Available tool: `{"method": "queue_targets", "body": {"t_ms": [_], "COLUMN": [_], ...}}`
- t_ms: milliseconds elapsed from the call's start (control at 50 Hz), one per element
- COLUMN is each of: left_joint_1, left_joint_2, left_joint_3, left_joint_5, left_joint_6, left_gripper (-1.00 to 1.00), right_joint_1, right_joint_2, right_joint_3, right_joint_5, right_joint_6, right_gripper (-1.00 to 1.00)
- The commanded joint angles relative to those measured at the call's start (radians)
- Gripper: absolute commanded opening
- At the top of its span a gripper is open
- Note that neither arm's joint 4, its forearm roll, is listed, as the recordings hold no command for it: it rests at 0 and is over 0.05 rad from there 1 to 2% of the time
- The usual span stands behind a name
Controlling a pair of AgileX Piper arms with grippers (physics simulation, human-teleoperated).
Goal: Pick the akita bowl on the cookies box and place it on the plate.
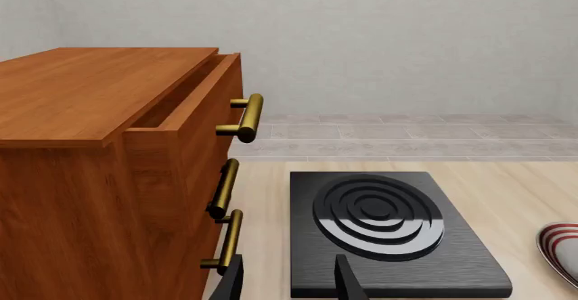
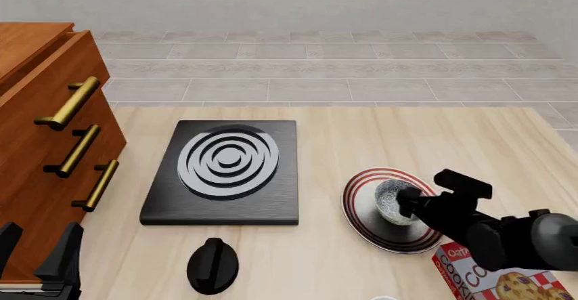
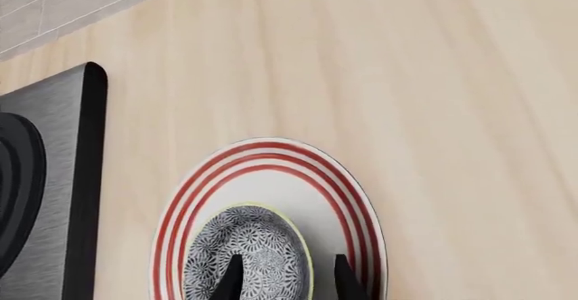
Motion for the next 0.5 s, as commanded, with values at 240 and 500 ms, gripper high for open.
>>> {"method": "queue_targets", "body": {"t_ms": [240,500], "left_joint_1": [0.0,0.0], "left_joint_2": [0.0,0.0], "left_joint_3": [0.0,0.0], "left_joint_5": [0.0,0.0], "left_joint_6": [0.0,0.0], "left_gripper": [1.0,1.0], "right_joint_1": [-0.079,-0.096], "right_joint_2": [-0.286,-0.741], "right_joint_3": [-0.014,-0.121], "right_joint_5": [0.198,0.591], "right_joint_6": [-0.054,-0.132], "right_gripper": [1.0,1.0]}}
